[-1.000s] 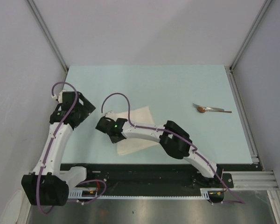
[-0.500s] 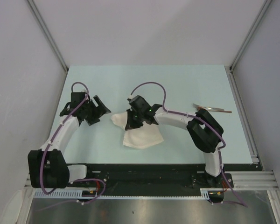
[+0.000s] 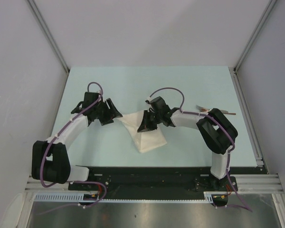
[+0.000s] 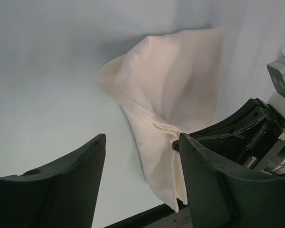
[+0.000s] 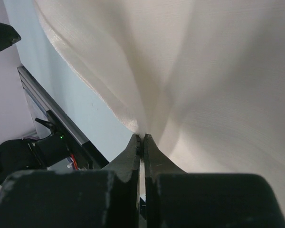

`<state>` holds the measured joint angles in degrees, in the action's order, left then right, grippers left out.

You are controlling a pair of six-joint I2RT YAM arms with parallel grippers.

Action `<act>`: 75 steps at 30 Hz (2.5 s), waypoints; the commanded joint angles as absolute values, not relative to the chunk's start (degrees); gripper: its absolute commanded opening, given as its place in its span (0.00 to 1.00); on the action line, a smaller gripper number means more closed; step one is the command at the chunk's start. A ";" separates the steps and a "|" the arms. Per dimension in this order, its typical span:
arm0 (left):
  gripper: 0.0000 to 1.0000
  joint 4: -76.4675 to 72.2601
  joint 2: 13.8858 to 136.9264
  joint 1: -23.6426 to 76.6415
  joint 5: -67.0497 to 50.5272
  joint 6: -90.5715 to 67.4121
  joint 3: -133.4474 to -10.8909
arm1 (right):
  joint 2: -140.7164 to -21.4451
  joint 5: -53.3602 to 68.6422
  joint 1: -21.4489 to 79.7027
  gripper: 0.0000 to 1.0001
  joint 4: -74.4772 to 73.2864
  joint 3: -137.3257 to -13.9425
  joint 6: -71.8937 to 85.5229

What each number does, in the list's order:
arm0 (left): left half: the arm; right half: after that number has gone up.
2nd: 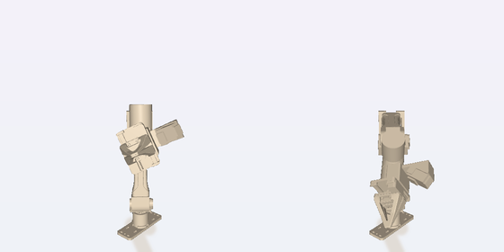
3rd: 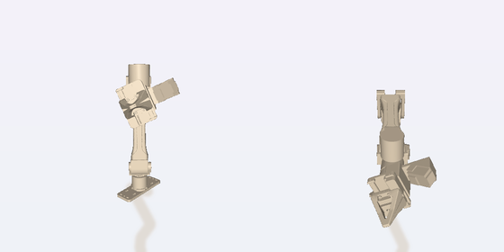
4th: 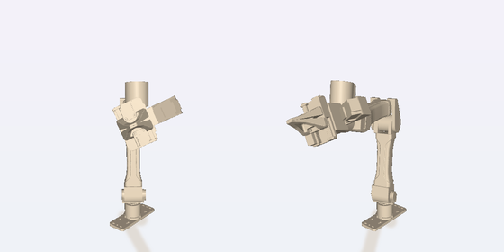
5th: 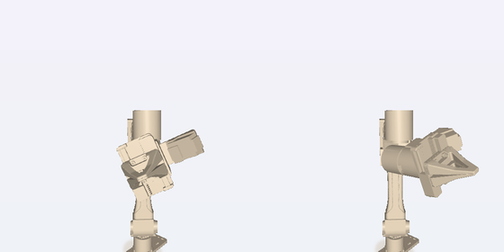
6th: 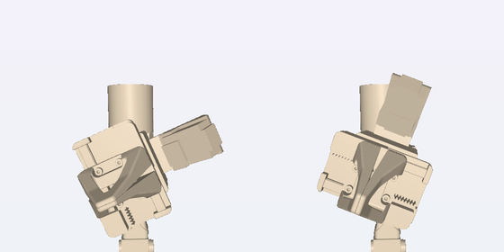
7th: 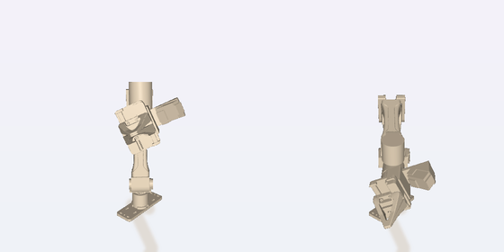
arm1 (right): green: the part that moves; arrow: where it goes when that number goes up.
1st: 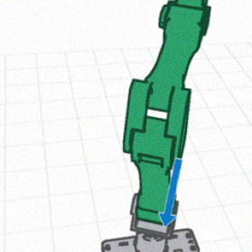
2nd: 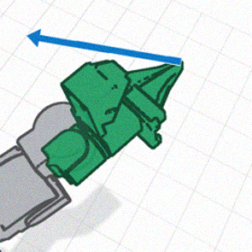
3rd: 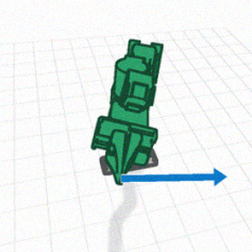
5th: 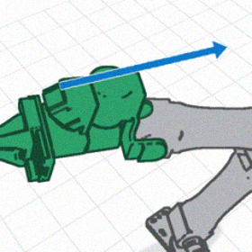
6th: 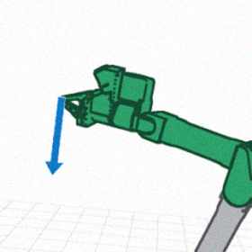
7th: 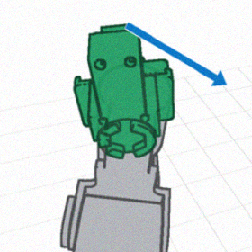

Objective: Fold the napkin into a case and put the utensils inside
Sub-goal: Fold the lower triangle-folded napkin at the center of the board.

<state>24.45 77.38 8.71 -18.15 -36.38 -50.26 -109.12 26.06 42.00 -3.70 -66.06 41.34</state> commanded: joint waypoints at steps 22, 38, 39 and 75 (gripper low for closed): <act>0.17 18.64 83.24 19.60 -14.59 -40.34 -53.62 | -103.89 30.67 35.95 0.00 5.01 -56.96 39.55; 0.14 21.97 80.76 11.17 -9.31 -44.03 -50.45 | -103.97 32.08 35.86 0.00 6.59 -57.30 40.34; 0.14 21.97 81.12 10.73 -8.88 -44.21 -50.28 | -103.97 32.17 35.86 0.00 6.50 -57.57 40.34; 0.10 15.82 99.75 19.42 -13.72 -47.02 -64.16 | -103.45 35.42 35.51 0.19 3.96 -58.54 37.97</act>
